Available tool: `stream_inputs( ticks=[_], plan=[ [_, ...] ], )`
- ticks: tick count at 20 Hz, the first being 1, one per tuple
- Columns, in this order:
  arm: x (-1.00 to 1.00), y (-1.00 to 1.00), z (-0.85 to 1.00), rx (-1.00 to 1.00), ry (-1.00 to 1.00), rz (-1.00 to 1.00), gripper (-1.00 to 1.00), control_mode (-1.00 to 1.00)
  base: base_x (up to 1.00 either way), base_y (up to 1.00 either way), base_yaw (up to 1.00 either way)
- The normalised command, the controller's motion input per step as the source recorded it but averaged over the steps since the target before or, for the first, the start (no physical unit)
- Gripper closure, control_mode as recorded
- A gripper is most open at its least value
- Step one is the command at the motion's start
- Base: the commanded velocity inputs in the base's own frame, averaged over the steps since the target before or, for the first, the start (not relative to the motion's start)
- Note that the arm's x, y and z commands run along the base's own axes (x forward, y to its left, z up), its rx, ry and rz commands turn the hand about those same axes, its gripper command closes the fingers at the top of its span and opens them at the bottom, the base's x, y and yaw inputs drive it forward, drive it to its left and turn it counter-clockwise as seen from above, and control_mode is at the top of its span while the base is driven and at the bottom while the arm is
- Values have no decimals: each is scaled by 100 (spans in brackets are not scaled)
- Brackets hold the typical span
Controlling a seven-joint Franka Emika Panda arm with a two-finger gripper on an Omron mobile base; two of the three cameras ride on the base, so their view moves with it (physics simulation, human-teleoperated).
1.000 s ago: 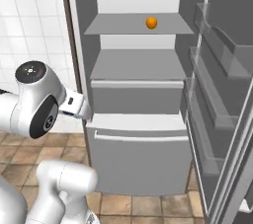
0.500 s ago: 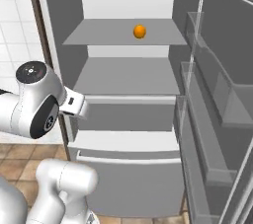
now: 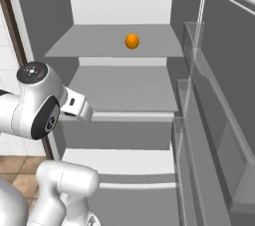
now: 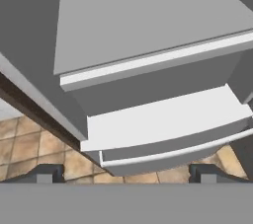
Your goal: Place the cold items (orange and pear) from the fridge in one tupperware on the dining counter. Place the warm items (hot dog and kebab skewer) in the stove area in another tupperware.
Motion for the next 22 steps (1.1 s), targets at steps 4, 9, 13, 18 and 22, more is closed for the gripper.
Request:
stream_inputs(
  ticks=[4, 9, 13, 18, 22],
  plan=[
    [16, -8, 8, 2, -7, 0, -100, -100, 20, -5, 0],
    [20, -19, 54, -2, -37, 0, -100, -100, 0, 0, 0],
    [24, -10, 63, -8, -18, 0, -100, -100, 0, 0, 0],
    [28, -12, 58, -21, 0, -1, -100, -100, 0, 0, 0],
    [50, -40, 59, -9, 0, 0, -100, -100, 0, 0, 0]
  ],
)
